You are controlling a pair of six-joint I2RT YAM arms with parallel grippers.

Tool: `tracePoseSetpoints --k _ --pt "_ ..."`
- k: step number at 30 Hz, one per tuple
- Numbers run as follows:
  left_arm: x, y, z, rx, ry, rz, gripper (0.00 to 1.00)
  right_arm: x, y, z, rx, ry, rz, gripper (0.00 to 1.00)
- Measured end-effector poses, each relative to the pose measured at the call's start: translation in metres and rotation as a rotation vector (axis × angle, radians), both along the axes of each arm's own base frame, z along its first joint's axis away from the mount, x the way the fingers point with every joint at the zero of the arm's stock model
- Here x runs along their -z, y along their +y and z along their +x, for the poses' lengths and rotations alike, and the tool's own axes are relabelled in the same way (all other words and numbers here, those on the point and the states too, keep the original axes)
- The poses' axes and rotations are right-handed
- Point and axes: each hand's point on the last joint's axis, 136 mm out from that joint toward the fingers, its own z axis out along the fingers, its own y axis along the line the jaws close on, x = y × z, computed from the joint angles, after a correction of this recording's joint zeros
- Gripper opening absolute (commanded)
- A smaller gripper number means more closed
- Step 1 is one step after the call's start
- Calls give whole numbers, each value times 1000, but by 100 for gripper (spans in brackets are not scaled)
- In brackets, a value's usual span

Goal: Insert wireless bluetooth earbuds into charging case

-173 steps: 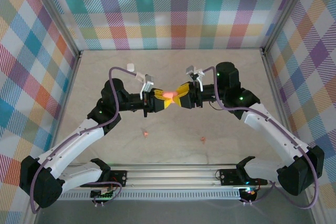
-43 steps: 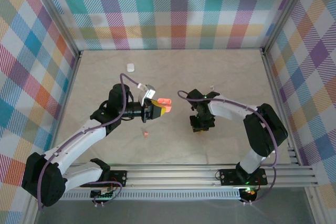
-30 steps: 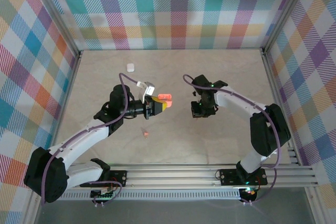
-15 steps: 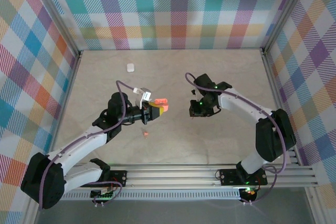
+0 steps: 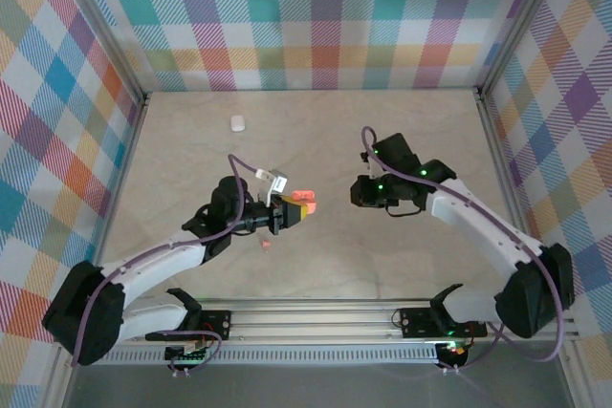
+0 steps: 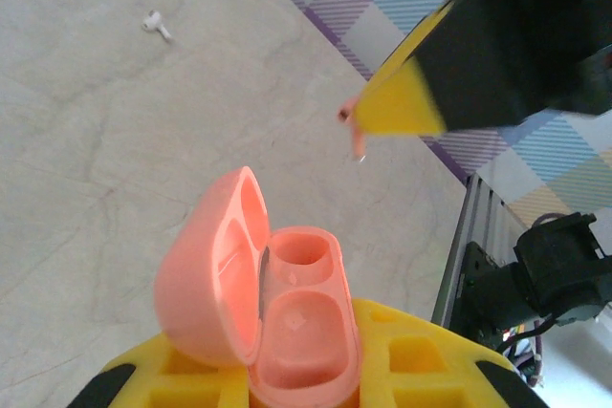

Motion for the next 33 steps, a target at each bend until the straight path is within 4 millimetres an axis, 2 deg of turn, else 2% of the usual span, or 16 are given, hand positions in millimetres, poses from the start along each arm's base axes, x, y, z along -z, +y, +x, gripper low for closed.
tracePoseSetpoints --k 4,11,23,33 --pt "4 -21 2 41 9 -1 0 -24 -4 -3 15 -68 40 13" --pt "-15 -46 5 99 -38 -59 0 -51 -7 -8 30 -134 94 11" --pt "-36 -52 2 128 -119 -94 0 -103 21 -9 -82 -300 285 9" --pt "-66 -49 -10 150 -253 -117 0 -109 34 -19 -211 -378 265 9"
